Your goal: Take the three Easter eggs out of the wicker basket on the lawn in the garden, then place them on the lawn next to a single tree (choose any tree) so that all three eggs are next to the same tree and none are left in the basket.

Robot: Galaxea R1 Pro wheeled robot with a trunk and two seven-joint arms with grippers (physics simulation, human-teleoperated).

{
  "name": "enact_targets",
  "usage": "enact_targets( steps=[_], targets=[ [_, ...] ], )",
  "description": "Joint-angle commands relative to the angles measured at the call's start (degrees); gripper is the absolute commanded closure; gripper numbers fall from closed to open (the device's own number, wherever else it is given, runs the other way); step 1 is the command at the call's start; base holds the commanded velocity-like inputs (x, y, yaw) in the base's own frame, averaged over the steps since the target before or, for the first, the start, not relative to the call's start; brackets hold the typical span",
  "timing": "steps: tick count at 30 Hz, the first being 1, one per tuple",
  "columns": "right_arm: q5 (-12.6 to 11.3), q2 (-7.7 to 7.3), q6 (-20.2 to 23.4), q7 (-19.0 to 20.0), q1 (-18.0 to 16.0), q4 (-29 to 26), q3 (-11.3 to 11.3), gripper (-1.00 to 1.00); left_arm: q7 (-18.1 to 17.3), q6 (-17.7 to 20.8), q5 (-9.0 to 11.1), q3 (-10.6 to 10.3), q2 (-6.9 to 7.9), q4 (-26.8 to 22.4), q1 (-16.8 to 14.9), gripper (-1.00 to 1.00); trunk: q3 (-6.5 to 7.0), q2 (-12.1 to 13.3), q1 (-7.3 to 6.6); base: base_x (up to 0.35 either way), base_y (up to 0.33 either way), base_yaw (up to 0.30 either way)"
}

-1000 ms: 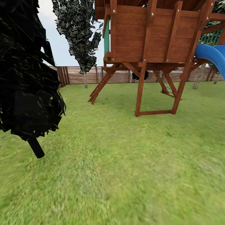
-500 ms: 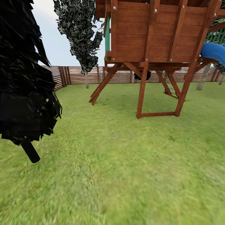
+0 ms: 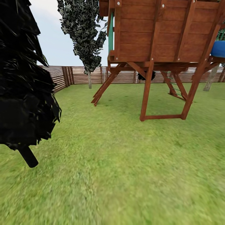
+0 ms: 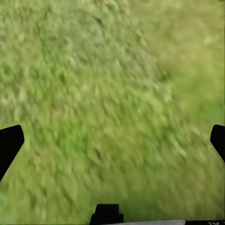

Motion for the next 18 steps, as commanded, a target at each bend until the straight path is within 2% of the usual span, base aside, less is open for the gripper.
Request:
enact_targets(
  steps=[1,12,18],
  targets=[
    [-0.60,-0.01,-0.18,0.02,-0.02,0.03,0.04,-1.00,0.58,-0.06,-0.01,-0.41,0.05,-0.07,0.01,-1.00,-0.04,-0.02,0.03,0.332,-0.079,0.002],
    [-0.61,-0.01,-0.18,0.05,-0.02,-0.03,0.04,-1.00,0.58,-0.06,-0.03,-0.41,0.06,-0.07,0.01,-1.00,-0.04,-0.02,0.03,0.334,-0.016,0.061],
    [-0.61,-0.01,-0.18,0.05,-0.02,-0.05,0.04,-1.00,0.58,-0.06,-0.12,-0.41,0.05,-0.07,0.01,-1.00,-0.04,-0.02,0.03,0.334,-0.091,0.004]
  ],
)
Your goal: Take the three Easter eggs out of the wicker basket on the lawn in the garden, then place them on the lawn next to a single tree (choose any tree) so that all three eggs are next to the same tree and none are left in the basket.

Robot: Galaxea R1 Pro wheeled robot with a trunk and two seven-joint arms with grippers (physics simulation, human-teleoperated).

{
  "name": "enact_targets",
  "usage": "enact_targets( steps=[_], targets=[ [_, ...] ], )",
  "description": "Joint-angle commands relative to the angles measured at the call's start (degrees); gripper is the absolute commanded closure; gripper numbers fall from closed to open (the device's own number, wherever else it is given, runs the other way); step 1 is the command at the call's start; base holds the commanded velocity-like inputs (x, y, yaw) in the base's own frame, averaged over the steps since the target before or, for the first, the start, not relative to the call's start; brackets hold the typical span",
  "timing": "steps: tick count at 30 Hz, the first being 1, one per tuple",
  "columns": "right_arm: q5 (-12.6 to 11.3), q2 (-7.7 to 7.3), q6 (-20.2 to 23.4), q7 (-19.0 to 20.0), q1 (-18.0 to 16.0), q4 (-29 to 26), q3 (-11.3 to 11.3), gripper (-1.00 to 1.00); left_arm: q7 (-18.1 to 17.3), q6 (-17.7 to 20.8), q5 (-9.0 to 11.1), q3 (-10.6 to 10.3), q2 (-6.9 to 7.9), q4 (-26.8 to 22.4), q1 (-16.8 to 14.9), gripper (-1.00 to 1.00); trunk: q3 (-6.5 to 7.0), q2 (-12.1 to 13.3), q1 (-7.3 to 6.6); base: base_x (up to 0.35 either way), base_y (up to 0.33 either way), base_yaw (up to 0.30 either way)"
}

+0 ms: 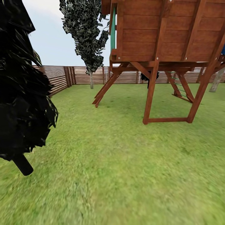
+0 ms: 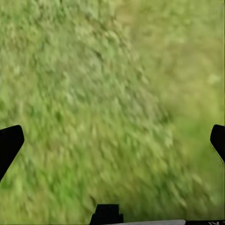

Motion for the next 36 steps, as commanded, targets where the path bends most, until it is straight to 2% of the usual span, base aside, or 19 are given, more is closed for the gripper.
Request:
enact_targets(
  steps=[1,15,36],
  targets=[
    [-0.60,-0.01,-0.18,0.04,-0.02,0.03,0.04,-1.00,0.58,-0.06,-0.06,-0.40,0.05,-0.07,-0.01,-1.00,-0.04,-0.02,0.04,0.334,-0.111,0.000],
    [-0.59,-0.01,-0.18,0.07,-0.02,0.03,0.04,-1.00,0.58,-0.06,0.10,-0.39,0.05,-0.07,0.01,-1.00,-0.04,-0.02,0.04,0.314,-0.155,0.000],
    [-0.59,0.01,-0.18,0.07,-0.02,0.03,0.04,-1.00,0.58,-0.06,0.08,-0.40,0.05,-0.07,-0.01,-1.00,-0.04,-0.02,0.04,0.333,-0.006,0.000]
  ],
)
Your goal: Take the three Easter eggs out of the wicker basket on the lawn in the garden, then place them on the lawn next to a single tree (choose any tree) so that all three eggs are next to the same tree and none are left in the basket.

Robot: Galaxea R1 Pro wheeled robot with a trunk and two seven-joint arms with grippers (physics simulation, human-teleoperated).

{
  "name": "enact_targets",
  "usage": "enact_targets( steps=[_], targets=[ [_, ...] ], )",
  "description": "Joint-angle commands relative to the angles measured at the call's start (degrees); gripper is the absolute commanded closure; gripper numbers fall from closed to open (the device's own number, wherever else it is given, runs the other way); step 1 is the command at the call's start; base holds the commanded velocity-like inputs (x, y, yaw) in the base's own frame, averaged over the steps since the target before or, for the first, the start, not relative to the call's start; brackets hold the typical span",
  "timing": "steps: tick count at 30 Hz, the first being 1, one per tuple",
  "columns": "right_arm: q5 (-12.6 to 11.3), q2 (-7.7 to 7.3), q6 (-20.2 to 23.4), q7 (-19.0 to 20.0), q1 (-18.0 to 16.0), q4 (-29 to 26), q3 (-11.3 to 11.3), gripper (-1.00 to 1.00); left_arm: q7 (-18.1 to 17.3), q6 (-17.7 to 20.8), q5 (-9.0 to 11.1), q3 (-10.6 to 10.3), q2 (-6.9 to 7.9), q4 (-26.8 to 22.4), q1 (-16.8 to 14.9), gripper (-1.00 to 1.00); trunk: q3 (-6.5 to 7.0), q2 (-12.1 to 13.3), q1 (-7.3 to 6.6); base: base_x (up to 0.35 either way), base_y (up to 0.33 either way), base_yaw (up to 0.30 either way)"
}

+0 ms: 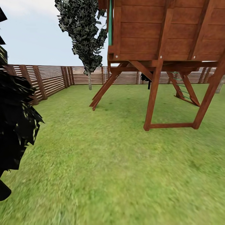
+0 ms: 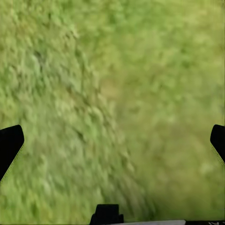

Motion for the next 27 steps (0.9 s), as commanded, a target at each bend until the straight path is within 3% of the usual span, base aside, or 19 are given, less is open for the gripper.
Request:
enact_targets(
  steps=[1,27],
  targets=[
    [-0.60,-0.01,-0.18,0.03,-0.02,0.03,0.02,-1.00,0.58,-0.06,-0.01,-0.42,0.05,-0.06,0.02,-1.00,-0.04,-0.02,0.03,0.335,0.000,0.000],
    [-0.60,-0.02,-0.18,0.00,-0.02,0.03,0.02,-1.00,0.58,-0.06,-0.13,0.09,0.16,-0.08,0.02,-1.00,-0.04,-0.02,0.03,0.335,0.000,0.000]
  ],
)
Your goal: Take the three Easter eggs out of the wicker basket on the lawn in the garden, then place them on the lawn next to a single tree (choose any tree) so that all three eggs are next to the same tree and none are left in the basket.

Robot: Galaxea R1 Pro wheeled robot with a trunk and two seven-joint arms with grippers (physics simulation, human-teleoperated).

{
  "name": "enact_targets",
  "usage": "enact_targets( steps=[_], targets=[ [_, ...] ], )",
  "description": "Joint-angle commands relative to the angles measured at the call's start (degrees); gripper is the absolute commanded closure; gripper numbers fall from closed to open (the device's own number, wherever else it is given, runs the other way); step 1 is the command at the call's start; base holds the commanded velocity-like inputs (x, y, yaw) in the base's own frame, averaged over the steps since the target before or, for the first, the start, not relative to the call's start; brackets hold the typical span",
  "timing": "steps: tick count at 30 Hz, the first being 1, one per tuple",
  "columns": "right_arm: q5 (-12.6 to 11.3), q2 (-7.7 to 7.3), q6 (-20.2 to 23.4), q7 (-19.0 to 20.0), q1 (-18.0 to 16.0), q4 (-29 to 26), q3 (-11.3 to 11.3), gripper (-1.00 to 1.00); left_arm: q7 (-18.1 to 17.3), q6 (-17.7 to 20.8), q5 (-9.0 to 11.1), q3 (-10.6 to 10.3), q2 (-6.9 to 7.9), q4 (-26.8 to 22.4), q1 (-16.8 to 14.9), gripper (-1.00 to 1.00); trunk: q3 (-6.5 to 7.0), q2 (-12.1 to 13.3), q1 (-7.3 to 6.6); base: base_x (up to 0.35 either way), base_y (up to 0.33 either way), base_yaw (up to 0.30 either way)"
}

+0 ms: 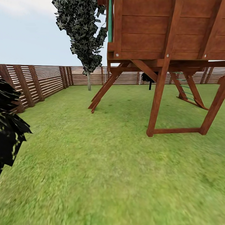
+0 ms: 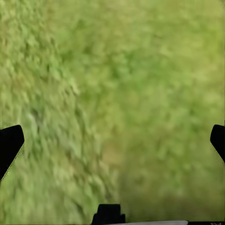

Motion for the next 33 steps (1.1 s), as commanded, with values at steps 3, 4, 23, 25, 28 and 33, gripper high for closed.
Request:
enact_targets(
  steps=[3,4,23,25,28,33],
  targets=[
    [-0.60,0.00,-0.18,-0.01,-0.02,0.03,-0.03,-1.00,0.60,-0.06,0.00,-0.31,0.23,-0.11,-0.01,-1.00,-0.04,-0.02,0.03,0.335,0.000,0.000],
    [-0.59,0.00,-0.18,0.00,-0.02,0.07,-0.06,-1.00,0.62,-0.06,0.00,-0.29,0.43,-0.13,0.00,-1.00,-0.04,-0.02,0.03,0.335,0.000,0.000],
    [-0.75,-0.66,-2.73,-0.28,-0.02,0.26,-0.50,-1.00,0.99,-1.69,-0.17,4.28,1.08,-0.31,0.00,-1.00,-0.04,-0.02,0.03,0.335,0.000,0.000],
    [-0.82,-0.64,-3.46,-0.28,-0.03,0.47,-0.50,-1.00,0.99,-1.91,-0.17,4.29,1.12,-0.31,0.01,-1.00,-0.04,-0.02,0.03,0.335,0.000,0.000],
    [-0.85,-0.62,-3.92,-0.27,-0.03,0.51,-0.50,-1.00,1.06,-2.26,-0.17,4.30,1.15,-0.31,0.02,-1.00,-0.04,-0.02,0.03,0.335,0.000,0.000],
    [-0.88,-0.55,-4.12,-0.23,-0.02,0.30,-0.50,-1.00,1.06,-2.34,-0.17,4.30,1.11,-0.31,0.00,-1.00,-0.04,-0.02,0.03,0.335,0.000,0.000]
  ],
)
